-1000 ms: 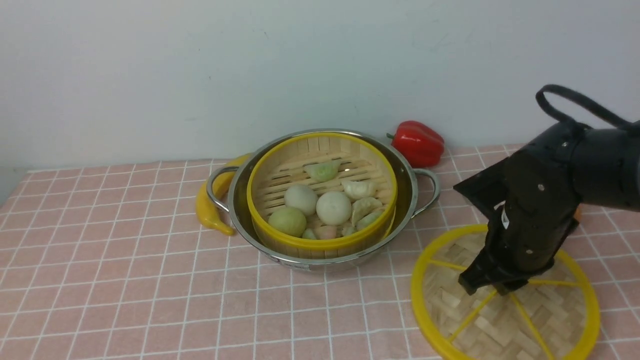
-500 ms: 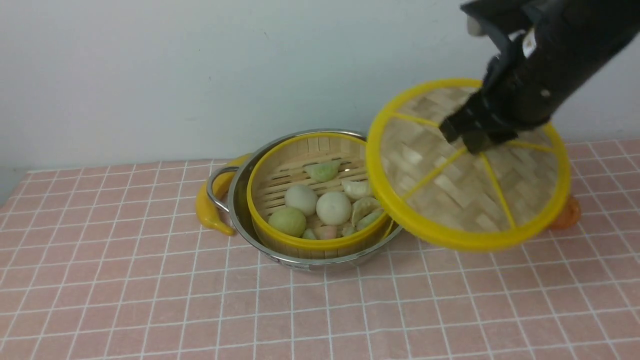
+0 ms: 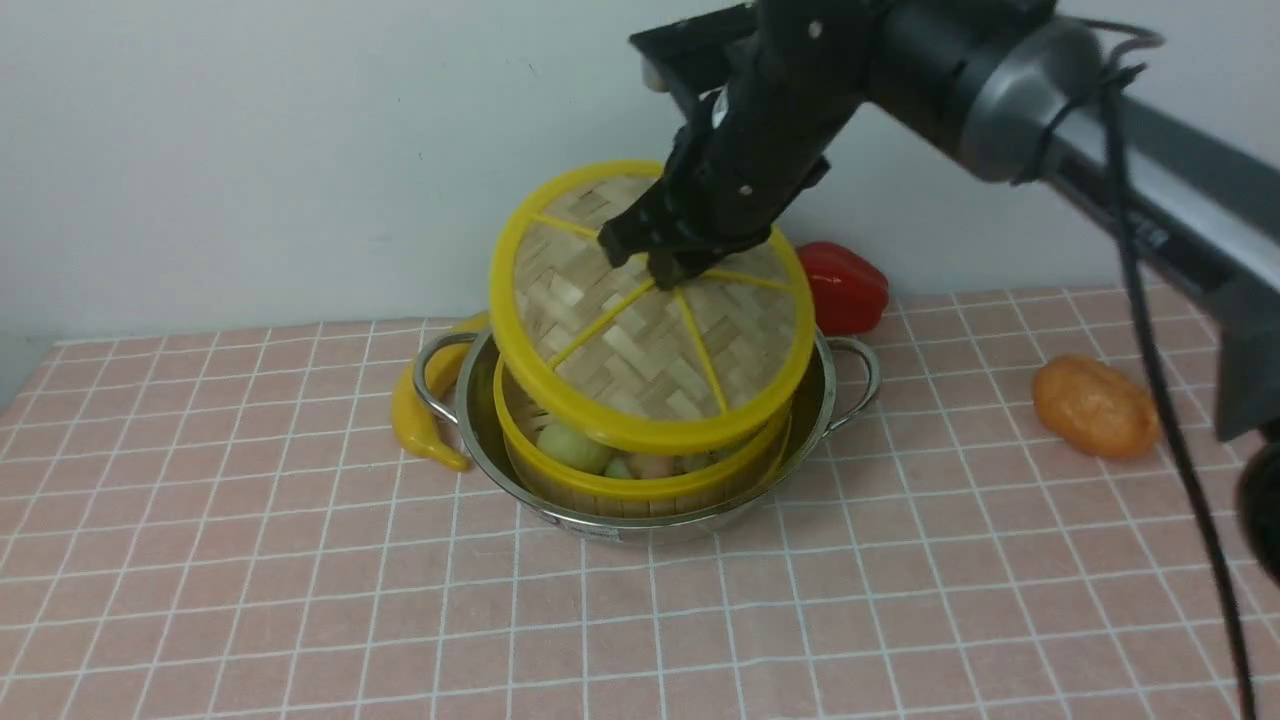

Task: Place the steamer in the pot on the pink tablecloth, and put the lid on the steamer.
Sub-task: 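Place the bamboo steamer lid onto the steamer basket in the pot with the right gripper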

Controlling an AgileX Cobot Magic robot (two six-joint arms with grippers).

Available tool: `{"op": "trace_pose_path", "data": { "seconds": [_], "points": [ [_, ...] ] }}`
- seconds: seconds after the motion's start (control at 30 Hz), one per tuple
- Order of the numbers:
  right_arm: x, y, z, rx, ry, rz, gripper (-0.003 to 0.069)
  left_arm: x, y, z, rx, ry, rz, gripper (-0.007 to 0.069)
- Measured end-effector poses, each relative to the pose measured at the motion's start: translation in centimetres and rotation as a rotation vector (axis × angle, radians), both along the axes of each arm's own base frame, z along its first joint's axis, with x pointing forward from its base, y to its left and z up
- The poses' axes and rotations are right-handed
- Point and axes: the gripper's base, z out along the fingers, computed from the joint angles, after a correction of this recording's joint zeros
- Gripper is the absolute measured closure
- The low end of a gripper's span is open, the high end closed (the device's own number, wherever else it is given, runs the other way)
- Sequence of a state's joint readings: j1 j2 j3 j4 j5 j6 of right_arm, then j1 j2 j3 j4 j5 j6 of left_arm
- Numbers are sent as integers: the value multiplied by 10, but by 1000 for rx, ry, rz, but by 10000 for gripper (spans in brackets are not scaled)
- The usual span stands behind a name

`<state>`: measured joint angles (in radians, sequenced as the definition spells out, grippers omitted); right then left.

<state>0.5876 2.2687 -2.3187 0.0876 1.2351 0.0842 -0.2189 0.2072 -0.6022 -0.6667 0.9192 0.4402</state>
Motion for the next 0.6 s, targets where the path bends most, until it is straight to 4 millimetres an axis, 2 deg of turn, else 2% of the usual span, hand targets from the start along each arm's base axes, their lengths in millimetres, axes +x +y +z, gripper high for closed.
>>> {"op": "trace_pose_path", "data": {
  "seconds": [0.1,0.6],
  "points": [
    [3,10,-12,-12,3,9,513,0,0,0,3,2,-1,647],
    [12,13,-44,-67,39,1,513,-1,-1,-2,19,17,-16,647]
  ]
}}
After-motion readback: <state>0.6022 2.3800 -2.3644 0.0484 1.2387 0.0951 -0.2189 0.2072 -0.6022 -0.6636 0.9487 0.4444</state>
